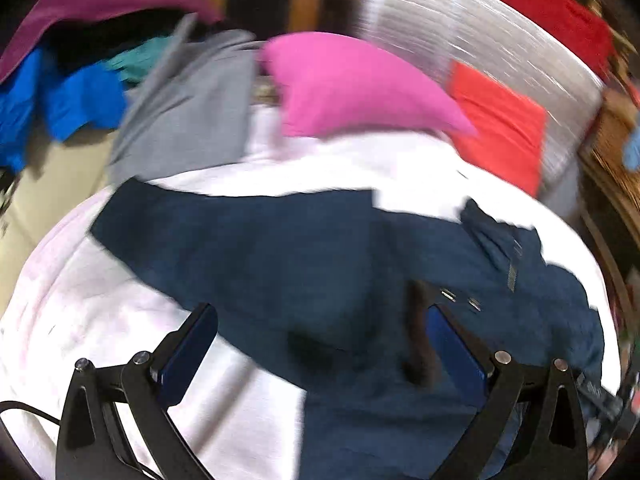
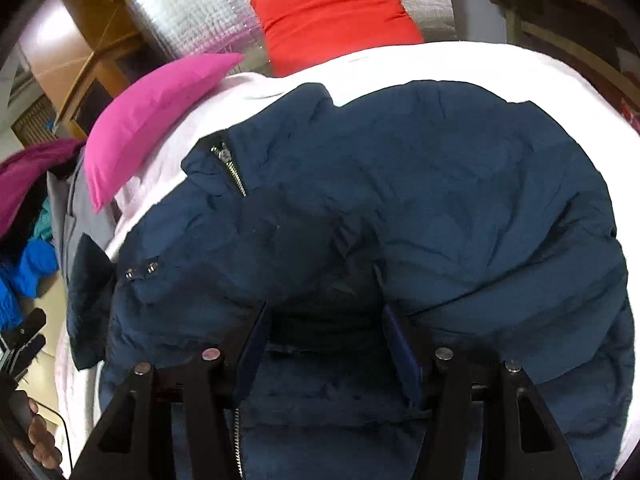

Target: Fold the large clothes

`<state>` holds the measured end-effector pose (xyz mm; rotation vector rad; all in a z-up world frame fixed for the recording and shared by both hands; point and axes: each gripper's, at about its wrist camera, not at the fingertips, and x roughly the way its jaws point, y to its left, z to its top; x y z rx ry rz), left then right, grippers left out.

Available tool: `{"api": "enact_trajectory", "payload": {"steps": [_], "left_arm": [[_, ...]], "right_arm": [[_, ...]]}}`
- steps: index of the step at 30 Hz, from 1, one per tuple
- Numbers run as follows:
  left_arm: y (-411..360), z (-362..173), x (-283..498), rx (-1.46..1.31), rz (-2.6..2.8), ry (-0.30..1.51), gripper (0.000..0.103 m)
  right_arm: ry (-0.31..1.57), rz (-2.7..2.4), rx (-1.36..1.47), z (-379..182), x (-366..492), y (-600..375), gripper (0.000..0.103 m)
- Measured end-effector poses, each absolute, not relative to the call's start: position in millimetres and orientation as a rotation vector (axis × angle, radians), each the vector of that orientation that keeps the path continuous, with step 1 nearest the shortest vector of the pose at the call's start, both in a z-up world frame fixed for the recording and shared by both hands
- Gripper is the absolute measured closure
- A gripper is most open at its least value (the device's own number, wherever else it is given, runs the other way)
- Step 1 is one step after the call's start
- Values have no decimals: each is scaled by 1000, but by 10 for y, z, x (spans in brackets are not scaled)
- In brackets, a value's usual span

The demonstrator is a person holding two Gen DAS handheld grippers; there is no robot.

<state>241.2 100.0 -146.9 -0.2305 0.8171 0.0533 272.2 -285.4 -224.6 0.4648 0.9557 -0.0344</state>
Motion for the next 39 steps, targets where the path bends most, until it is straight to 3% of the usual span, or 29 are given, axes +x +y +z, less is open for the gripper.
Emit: {"api": "enact_trajectory", "payload": {"steps": [9,20,22,25,34,35,36,39], "left_arm": [[1948,-1804,2434,-640,113,888,0],[2289,-2308,2610,-1022,-2,933,1],[2260,-2345,2654,-1043,-24,933,15],[2188,-2383,2734,-1028,-43,954,25],[2085,-2504,2895,-1039,-27,970,29],[2082,-2485,2898,-1035,-21,950,35],[2070,-2458,2905,-1024,-20,936,49],[2032,-2380,2882,-966,4,903,68]], "right_arm": [[915,-37,422,-2324,2674,-2812,38],[851,3,428,-2332,2603,-2820,32],[846,11,431,-2330,2586,-2825,31],[844,13,432,-2331,2590,-2822,30],[835,22,448,-2331,2578,-2839,30],[834,23,450,-2331,2576,-2840,30],[833,24,452,-2331,2575,-2842,30],[830,28,460,-2333,2567,-2850,30]]}}
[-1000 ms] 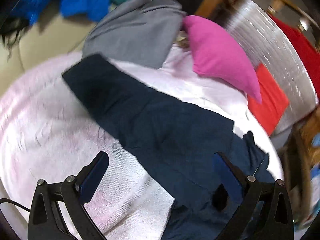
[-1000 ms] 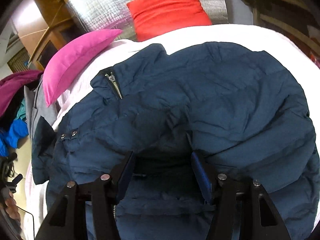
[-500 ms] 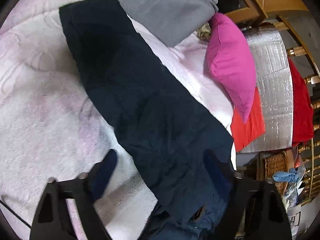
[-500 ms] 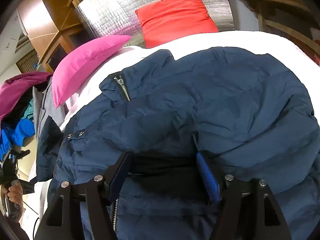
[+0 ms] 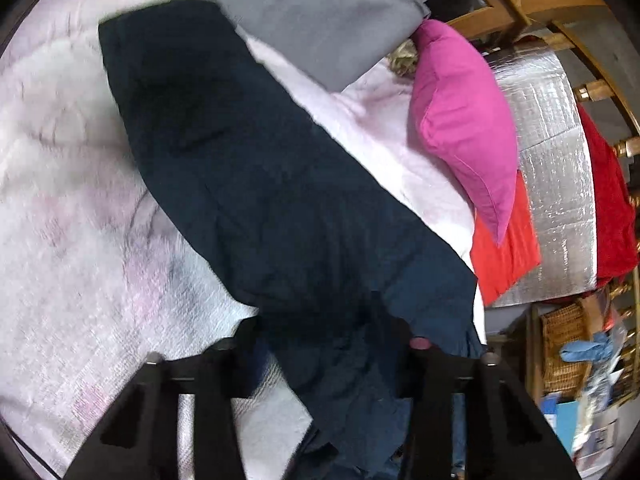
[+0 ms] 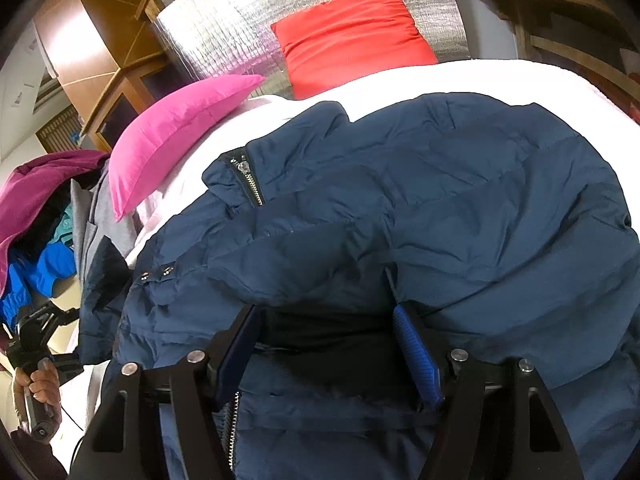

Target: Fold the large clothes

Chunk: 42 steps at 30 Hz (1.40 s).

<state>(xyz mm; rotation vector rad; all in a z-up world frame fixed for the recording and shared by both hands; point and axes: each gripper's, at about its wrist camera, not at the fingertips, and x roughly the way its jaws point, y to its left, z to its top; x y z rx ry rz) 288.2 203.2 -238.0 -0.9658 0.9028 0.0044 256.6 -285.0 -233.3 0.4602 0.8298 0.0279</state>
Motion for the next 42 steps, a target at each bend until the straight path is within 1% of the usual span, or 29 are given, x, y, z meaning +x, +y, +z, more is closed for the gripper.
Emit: {"api": "enact_trajectory", "payload": {"steps": [1,4,9,14,15,16,18,20,21,22,23,27,32,37,39,42], "left_arm": [[2005,-2338,2877,-943,7,886,75],[1848,-2153,2875,-863,-44,835,81],[1274,-1854,2836,-686,-196,810,85],[592,-1899,2812,-567,-275,871,85],[498,-1975,2841,-557,-275,913,81],[459,-2027,2870,-558,-267,941,67],[454,-2196,2915,-614,-262,1033,44],[546,-2209,2924,-679,-278,1055,44],[595,-2175,2904,-692,-284,1055,39],[642,-2143,2872,-709,-295,1053,31],[731,-2115,2823,-747,-312,1046,29],[1124,-2072,2659,-865,-294,1026,20],[1816,-2191,2680,-1058,-177,959,18],[2156,-2457,2815,-1219,-108,931,17],[2183,-2533,2874,-1238,-88,918,17],[2100,-2515,2978,-1237,-83,872,20]], "right_arm": [[828,29,463,-2334,2564,-2852,30],[824,32,466,-2335,2561,-2856,30],[820,32,465,-2337,2561,-2850,30],[816,35,471,-2336,2546,-2858,30],[815,35,470,-2334,2543,-2858,30],[814,34,469,-2334,2539,-2857,30],[814,35,468,-2333,2536,-2857,30],[813,34,467,-2333,2533,-2858,30],[813,34,466,-2332,2530,-2857,30],[812,34,466,-2333,2530,-2855,30],[812,34,466,-2333,2528,-2856,30],[810,34,467,-2336,2526,-2856,30],[812,35,469,-2345,2523,-2863,30],[821,30,488,-2303,2524,-2871,30],[815,28,513,-2261,2501,-2896,30],[787,12,523,-2181,2433,-2922,30]]}}
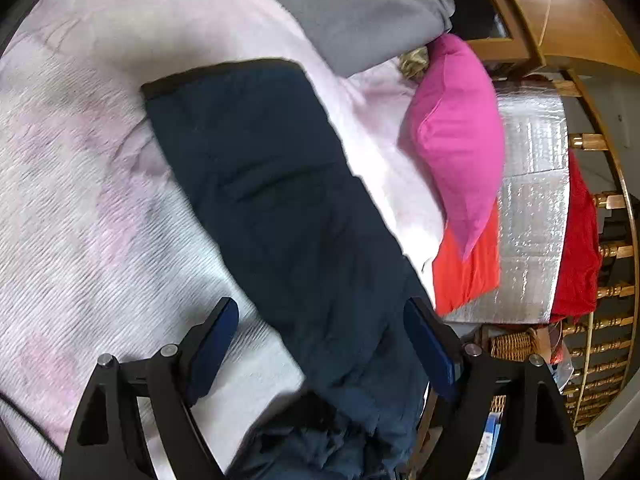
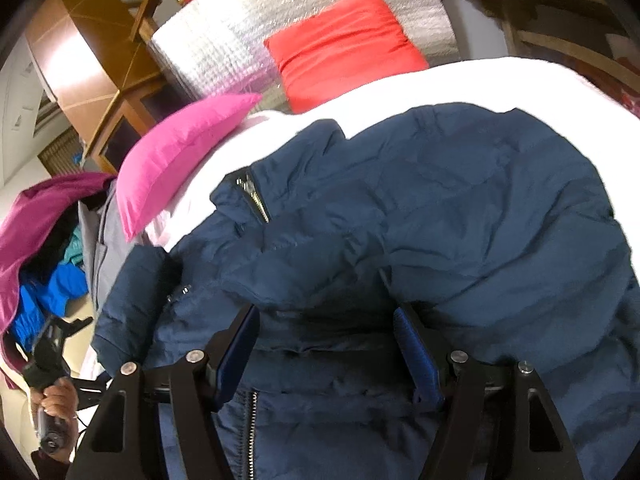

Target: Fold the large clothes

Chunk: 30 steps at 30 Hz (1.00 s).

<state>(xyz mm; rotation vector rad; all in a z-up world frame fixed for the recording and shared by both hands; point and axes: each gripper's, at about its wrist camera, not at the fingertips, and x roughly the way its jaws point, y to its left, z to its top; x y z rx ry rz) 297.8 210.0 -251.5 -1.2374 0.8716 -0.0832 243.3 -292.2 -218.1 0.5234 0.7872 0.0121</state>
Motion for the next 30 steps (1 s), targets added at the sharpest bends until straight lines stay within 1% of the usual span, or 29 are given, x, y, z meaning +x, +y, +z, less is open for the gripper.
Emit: {"api": "enact_trajectory", "payload": {"steps": [2,4,5,6,9,12,15,17,20,24,25,28,29,30], "left_arm": [[2040,-2469,3030,-1220,-96,819,34],[1994,-2428,3080,-1183,-99,808,59],[1972,-2409,3099,-1155,-94,805,68],[1958,-2382,3114,-1124,-87,801,82],[1853,-2257,3138,-1055,-102,770,91],[1690,-2024,3112,-959,-157,719,94],[1445,-1781,3059,-900,-275,662,94],[1174,-1554,2934,-827,-377,621,94],[689,-1395,2854,-740,-527,616,95],[-110,-1433,2760,-586,-710,714,94],[-382,-1530,2739,-523,-751,779,94],[-871,-1867,2726,-348,-743,972,93],[-936,-1936,2699,-318,-738,1007,92],[-961,-1980,2673,-298,-733,1039,88]], "right_arm": [[765,16,510,-2095,2376,-2931,30],[740,19,509,-2015,2296,-2970,30],[735,20,519,-1995,2264,-2997,30],[728,20,536,-1974,2226,-3041,30],[713,15,566,-1937,2113,-3141,30],[694,-1,584,-1898,1998,-3260,30],[678,-15,606,-1876,1905,-3376,30],[659,-32,612,-1839,1829,-3474,30],[637,-58,629,-1800,1723,-3626,30],[619,-90,644,-1772,1626,-3803,30],[618,-96,645,-1776,1624,-3821,30],[620,-108,658,-1797,1607,-3884,30],[622,-110,664,-1806,1599,-3902,30],[623,-111,668,-1814,1590,-3906,30]]}}
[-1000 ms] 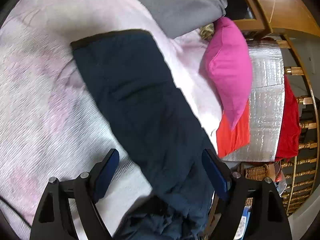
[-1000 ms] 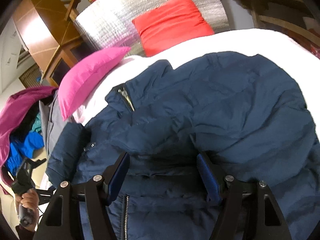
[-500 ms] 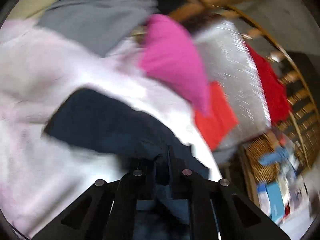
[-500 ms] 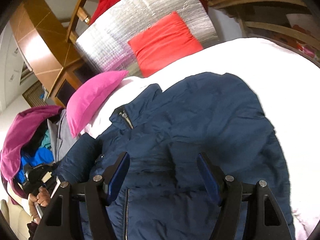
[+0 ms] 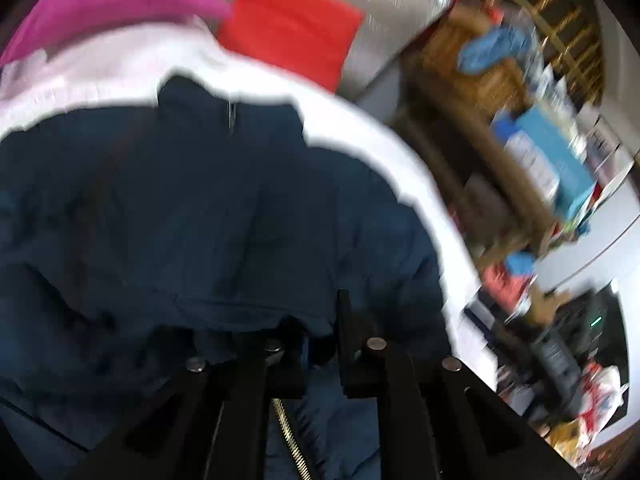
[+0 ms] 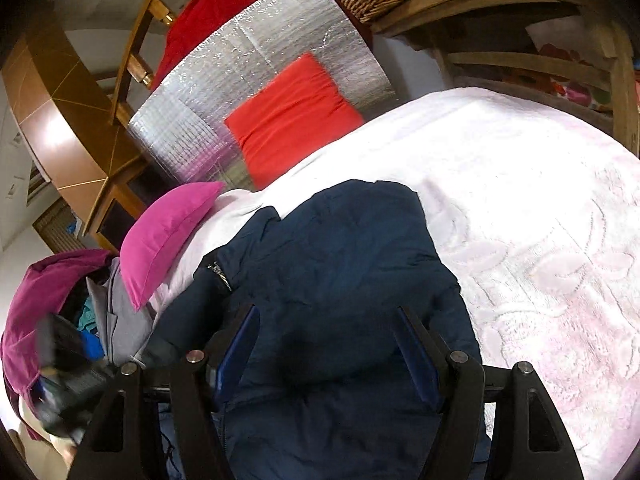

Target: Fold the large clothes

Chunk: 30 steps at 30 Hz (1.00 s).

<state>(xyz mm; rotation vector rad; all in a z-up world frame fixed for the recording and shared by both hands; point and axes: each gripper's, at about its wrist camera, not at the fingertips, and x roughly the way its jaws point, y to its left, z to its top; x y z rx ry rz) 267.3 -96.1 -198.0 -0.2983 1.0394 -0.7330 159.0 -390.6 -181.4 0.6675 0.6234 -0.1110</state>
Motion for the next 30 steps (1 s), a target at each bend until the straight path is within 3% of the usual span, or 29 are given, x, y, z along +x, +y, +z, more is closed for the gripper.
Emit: {"api": "enact_trajectory", "payload": {"steps": [2,4,6,11,16,24,30], "left_arm": [[-887,-1922,2614,-302,-768,1061,75],[-693,-1781,2555,-319,-840,1044,37],[-420,-1607,2478,-326,-843,991,25],[380,-1505,2612,-361,-732,902,23],[954,-1851,2886,-464,-380,990,23],[923,-2178,2917,-406,-234,1124,25],[942,-2261,2986,-397,-209,1160,25]], "right_arm": [[624,-108,668,-1814,1566,-3907,30],[626,-104,659,-1800,1551,-3896,30],[628,-97,654,-1776,1544,-3879,30],[640,-63,596,-1650,1592,-3720,25],[682,28,454,-1483,1815,-3237,19],[799,161,95,-1494,2191,-2229,12],[787,130,-335,-1633,2417,-1481,10]]}}
